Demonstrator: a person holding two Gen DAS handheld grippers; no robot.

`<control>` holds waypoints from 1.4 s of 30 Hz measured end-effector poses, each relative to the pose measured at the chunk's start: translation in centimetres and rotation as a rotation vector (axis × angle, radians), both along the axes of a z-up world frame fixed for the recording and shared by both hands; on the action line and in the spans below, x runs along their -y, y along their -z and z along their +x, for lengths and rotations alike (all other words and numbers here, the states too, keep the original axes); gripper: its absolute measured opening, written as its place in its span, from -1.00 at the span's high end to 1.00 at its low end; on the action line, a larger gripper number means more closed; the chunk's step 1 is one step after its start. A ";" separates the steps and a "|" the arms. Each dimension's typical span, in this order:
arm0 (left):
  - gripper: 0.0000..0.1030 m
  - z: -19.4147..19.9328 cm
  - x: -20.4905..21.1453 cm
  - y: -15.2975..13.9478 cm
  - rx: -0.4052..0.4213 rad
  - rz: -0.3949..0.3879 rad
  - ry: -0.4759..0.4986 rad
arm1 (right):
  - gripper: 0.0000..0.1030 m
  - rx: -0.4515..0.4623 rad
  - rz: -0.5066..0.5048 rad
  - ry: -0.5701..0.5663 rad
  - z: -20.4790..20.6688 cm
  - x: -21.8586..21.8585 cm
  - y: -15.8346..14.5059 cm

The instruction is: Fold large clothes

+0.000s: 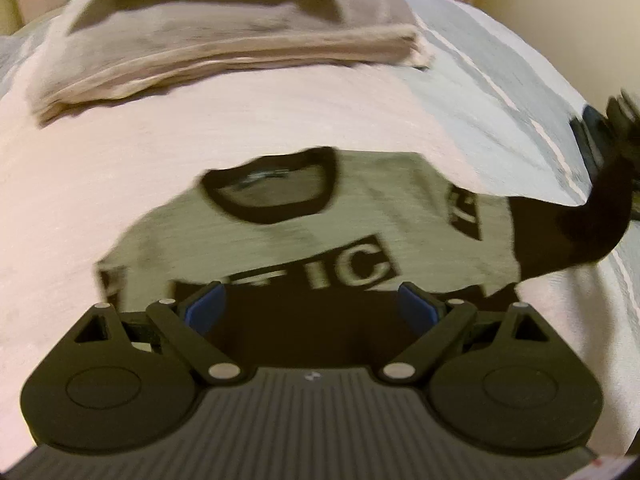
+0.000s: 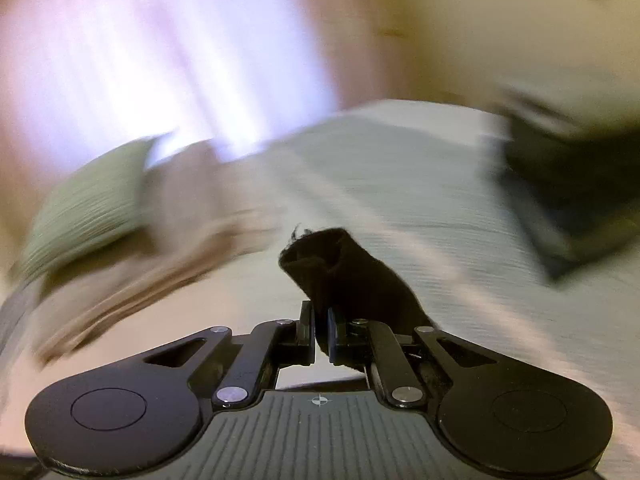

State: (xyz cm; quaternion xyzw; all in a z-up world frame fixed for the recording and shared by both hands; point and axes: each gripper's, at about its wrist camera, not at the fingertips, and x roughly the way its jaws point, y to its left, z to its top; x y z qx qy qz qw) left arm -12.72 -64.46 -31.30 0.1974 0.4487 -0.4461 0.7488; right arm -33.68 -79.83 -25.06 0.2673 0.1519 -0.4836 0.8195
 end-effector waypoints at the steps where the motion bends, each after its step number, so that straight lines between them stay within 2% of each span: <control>1: -0.75 0.8 -1.3 0.0 0.001 -0.001 -0.009 | 0.95 0.000 -0.041 -0.067 3.4 -1.2 -0.4; 3: -0.75 2.6 -4.4 0.1 0.003 0.005 -0.035 | 0.95 0.011 -0.083 -0.177 9.5 -3.3 -0.2; 5: -0.75 4.6 -7.3 0.1 0.004 0.008 -0.073 | 0.94 0.022 -0.043 -0.335 15.9 -5.3 2.4; 6: -0.75 5.6 -8.8 0.2 0.003 0.012 -0.090 | 0.82 0.007 0.011 -0.414 18.6 -5.9 4.3; 7: -0.75 6.4 -10.1 0.3 0.002 0.015 -0.101 | 0.53 -0.042 0.074 -0.476 21.3 -6.9 6.6; 8: -0.75 7.2 -11.2 0.4 0.000 0.019 -0.112 | 0.40 -0.098 0.107 -0.493 23.0 -7.9 8.3; 10: -0.75 8.6 -13.1 0.7 -0.010 0.015 -0.113 | 0.32 -0.113 0.137 -0.499 23.9 -9.4 9.9; 12: -0.72 9.6 -14.2 1.4 -0.024 0.011 -0.108 | 0.30 -0.135 0.161 -0.474 23.0 -10.3 10.7; 15: -0.53 10.7 -13.9 2.6 -0.082 -0.005 -0.103 | 0.29 -0.231 0.165 -0.421 20.4 -10.9 11.3; 19: -0.34 10.6 -10.6 3.8 -0.162 -0.079 -0.060 | 0.27 -0.363 0.157 -0.314 16.4 -10.0 11.8; 21: -0.31 10.4 -8.2 4.5 -0.206 -0.122 -0.036 | 0.26 -0.436 0.145 -0.273 14.8 -9.0 12.4; 22: -0.21 10.2 -6.9 5.1 -0.222 -0.133 -0.024 | 0.26 -0.459 0.138 -0.256 13.7 -8.8 12.5; 23: -0.04 10.1 -5.6 5.6 -0.231 -0.139 -0.013 | 0.26 -0.475 0.136 -0.238 12.9 -8.2 12.7; 25: 0.17 9.5 -2.9 6.9 -0.233 -0.133 0.009 | 0.25 -0.491 0.125 -0.208 11.4 -7.1 13.0; 31: 0.20 9.2 1.7 10.5 -0.255 -0.088 -0.006 | 0.20 -0.488 0.106 -0.176 8.7 -5.2 13.5; 33: 0.35 9.1 2.2 11.3 -0.252 -0.069 -0.012 | 0.18 -0.489 0.105 -0.180 8.2 -5.0 13.7; 34: 0.69 8.9 2.3 11.2 -0.245 -0.063 -0.005 | 0.16 -0.495 0.106 -0.185 7.9 -5.0 13.8; 35: 0.85 8.7 2.4 11.0 -0.227 -0.057 -0.004 | 0.15 -0.505 0.102 -0.188 7.7 -5.1 13.8; 38: 0.94 8.2 2.4 8.9 -0.214 -0.091 0.005 | -0.07 -0.528 0.093 -0.195 7.4 -5.1 13.9; 40: 0.94 7.9 2.5 6.1 -0.197 -0.154 0.029 | -0.23 -0.523 0.097 -0.198 7.2 -5.3 13.9; 42: 0.94 8.5 2.6 2.9 -0.175 -0.236 0.033 | -0.26 -0.523 0.102 -0.207 7.3 -5.5 14.2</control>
